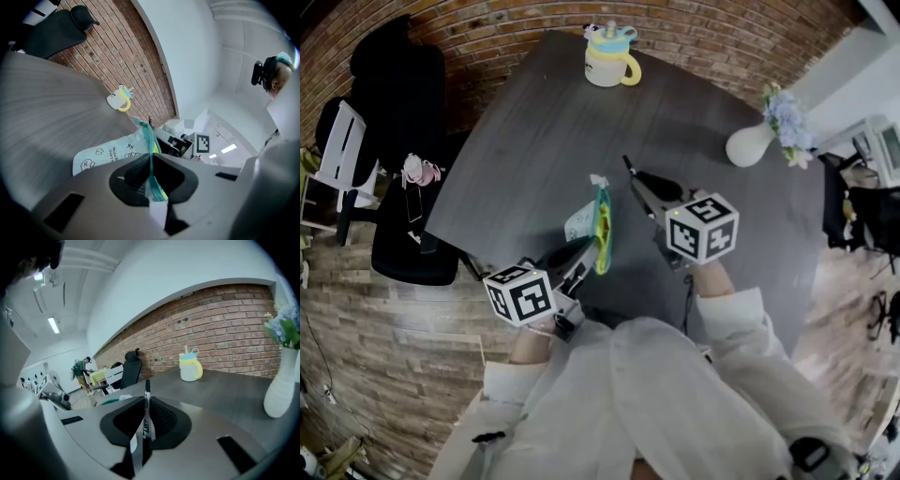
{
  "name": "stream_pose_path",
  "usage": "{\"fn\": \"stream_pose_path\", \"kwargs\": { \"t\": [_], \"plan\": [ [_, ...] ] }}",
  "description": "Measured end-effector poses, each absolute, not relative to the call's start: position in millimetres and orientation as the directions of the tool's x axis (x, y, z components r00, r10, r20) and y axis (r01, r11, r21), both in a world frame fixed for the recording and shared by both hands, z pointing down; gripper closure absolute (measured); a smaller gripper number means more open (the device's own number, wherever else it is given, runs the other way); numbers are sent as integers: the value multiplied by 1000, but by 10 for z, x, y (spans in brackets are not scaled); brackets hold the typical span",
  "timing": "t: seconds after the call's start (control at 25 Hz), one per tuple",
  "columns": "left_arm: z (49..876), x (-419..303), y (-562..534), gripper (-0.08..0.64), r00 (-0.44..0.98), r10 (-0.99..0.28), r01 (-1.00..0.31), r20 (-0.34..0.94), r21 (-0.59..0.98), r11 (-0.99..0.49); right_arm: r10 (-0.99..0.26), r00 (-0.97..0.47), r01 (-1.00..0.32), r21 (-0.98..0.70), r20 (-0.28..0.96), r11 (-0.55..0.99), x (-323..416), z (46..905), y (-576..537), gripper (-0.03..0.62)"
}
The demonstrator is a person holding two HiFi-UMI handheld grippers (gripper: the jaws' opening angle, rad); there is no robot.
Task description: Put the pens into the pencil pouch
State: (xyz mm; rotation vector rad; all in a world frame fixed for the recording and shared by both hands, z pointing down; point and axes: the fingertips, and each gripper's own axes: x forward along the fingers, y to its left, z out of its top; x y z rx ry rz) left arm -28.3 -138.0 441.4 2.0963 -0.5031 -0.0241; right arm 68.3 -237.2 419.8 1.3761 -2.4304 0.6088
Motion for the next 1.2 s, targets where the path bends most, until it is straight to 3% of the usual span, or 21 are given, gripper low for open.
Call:
{"fn": "stream_pose_path", "kwargs": {
  "t": [0.68, 1.2],
  "plan": [
    [4444, -350, -1298, 537, 909, -363, -369, 205, 801, -471, -663, -734, -667, -344, 148, 661, -253, 3377, -2036, 552],
    [4400, -393, -1278, 537, 912, -362, -360, 194, 801, -477, -666, -746, -617, -365, -13, 698, -436, 3285, -1875, 552]
  ]
}}
